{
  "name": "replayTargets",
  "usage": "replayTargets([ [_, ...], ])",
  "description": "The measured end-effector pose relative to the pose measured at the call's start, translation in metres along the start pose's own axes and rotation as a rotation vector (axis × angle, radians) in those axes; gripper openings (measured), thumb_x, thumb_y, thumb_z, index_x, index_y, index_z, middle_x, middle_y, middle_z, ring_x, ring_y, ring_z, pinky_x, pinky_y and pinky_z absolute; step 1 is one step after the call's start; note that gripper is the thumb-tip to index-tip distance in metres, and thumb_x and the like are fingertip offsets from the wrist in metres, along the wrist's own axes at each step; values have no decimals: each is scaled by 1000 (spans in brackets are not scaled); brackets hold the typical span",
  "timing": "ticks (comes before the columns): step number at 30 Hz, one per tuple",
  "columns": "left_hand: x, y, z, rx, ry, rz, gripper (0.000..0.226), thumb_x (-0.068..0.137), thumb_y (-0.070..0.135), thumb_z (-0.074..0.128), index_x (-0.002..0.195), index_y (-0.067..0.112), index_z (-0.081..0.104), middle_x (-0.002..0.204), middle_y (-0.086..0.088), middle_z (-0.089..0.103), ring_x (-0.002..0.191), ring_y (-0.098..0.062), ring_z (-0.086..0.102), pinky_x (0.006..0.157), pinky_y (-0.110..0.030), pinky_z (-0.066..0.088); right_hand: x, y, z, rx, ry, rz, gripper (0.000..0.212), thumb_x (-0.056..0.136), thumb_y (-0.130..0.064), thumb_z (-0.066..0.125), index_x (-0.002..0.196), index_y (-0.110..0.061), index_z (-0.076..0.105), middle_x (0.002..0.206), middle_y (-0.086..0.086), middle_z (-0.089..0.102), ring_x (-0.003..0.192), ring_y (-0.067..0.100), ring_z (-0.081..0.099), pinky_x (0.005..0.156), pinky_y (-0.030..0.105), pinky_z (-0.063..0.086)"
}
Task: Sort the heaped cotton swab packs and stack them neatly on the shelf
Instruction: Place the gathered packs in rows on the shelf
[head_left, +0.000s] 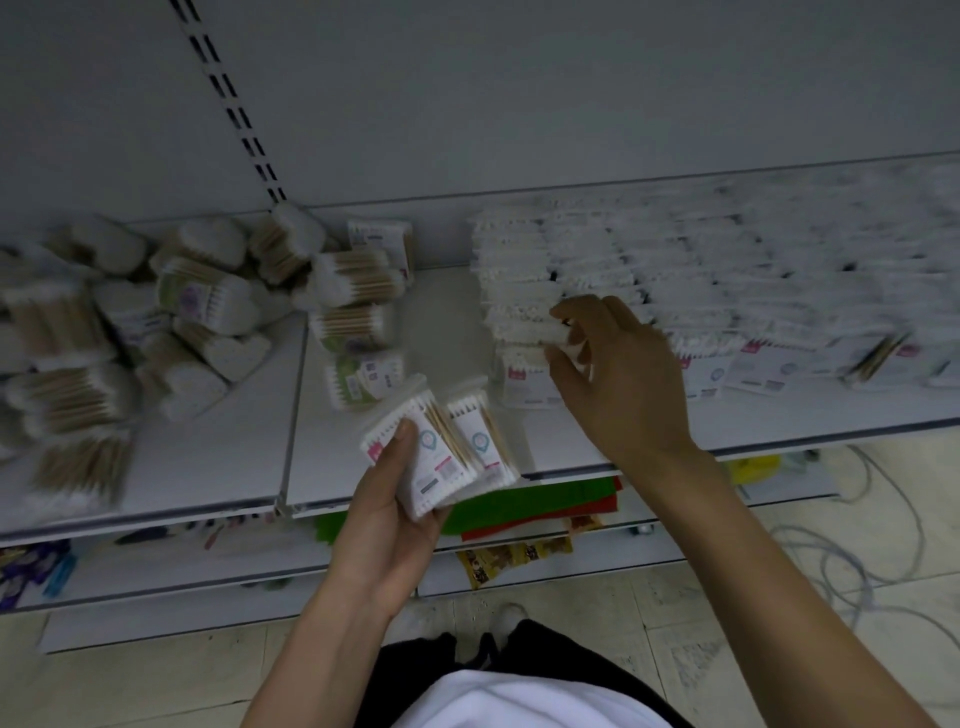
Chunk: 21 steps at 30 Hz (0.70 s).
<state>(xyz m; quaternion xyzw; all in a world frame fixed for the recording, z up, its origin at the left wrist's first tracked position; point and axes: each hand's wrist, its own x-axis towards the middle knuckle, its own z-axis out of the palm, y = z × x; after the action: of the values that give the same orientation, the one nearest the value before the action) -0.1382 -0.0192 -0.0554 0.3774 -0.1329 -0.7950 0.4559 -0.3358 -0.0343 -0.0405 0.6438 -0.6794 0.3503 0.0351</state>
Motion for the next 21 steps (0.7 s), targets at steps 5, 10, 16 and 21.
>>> replayTargets([
  [5, 2, -3, -1, 94, -95, -34, 53, 45, 37, 95, 92, 18, 79, 111, -9, 71, 98, -20, 70, 72, -30, 58, -36, -17, -20, 426, -48, 264, 16, 88, -31, 66, 102, -24, 63, 81, -11, 62, 70, 2, 57, 59, 11, 43],
  [10, 1, -14, 0, 255, -176, -45, 65, 47, 42, 94, 101, 11, 76, 114, -19, 68, 101, -29, 68, 76, -34, 57, -85, -17, -12, 791, -293, 514, 17, 79, -16, 76, 86, -24, 63, 74, -9, 64, 64, 8, 60, 62, 27, 51],
  [16, 1, -18, 7, 378, -124, -29, 32, 72, 32, 75, 94, 9, 76, 106, -15, 72, 97, -28, 69, 78, -37, 58, -93, -1, -13, 782, -189, 584, 14, 82, -13, 73, 81, -18, 60, 72, -6, 63, 69, 16, 62, 67, 34, 52],
  [21, 9, -11, 7, 576, -15, 76, 28, 72, 25, 65, 96, 13, 70, 99, -5, 75, 96, -22, 70, 90, -40, 51, -72, 18, -8, 585, -88, 595, 14, 87, -14, 68, 94, -24, 60, 80, -19, 60, 74, -9, 57, 64, 7, 43],
])
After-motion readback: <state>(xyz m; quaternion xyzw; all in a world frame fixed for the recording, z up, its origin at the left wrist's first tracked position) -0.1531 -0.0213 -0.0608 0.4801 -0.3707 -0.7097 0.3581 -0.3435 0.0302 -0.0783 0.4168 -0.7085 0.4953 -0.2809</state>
